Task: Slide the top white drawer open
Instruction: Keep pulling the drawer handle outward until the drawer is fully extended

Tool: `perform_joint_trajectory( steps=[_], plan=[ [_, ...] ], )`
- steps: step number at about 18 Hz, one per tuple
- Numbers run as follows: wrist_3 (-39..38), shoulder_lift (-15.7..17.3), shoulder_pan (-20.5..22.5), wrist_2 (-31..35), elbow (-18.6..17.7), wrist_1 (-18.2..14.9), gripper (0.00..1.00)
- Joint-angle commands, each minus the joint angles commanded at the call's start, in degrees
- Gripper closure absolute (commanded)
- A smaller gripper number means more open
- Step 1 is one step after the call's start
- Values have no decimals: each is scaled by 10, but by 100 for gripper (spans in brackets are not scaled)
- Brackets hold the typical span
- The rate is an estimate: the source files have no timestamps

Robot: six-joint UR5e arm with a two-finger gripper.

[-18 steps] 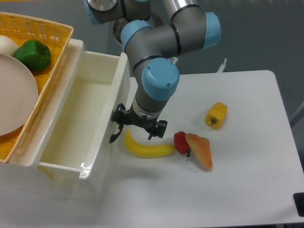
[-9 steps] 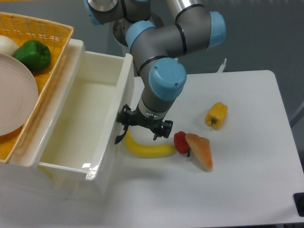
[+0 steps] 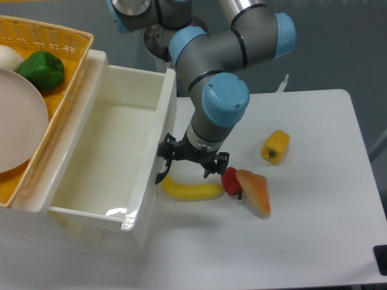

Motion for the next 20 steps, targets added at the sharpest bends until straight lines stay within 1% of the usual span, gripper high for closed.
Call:
perform_joint_trajectory(
  steps=[14, 20],
  plan=[
    [13, -3, 8, -1, 9, -1, 0],
    [18, -9, 16, -1, 11, -1, 0]
  ],
)
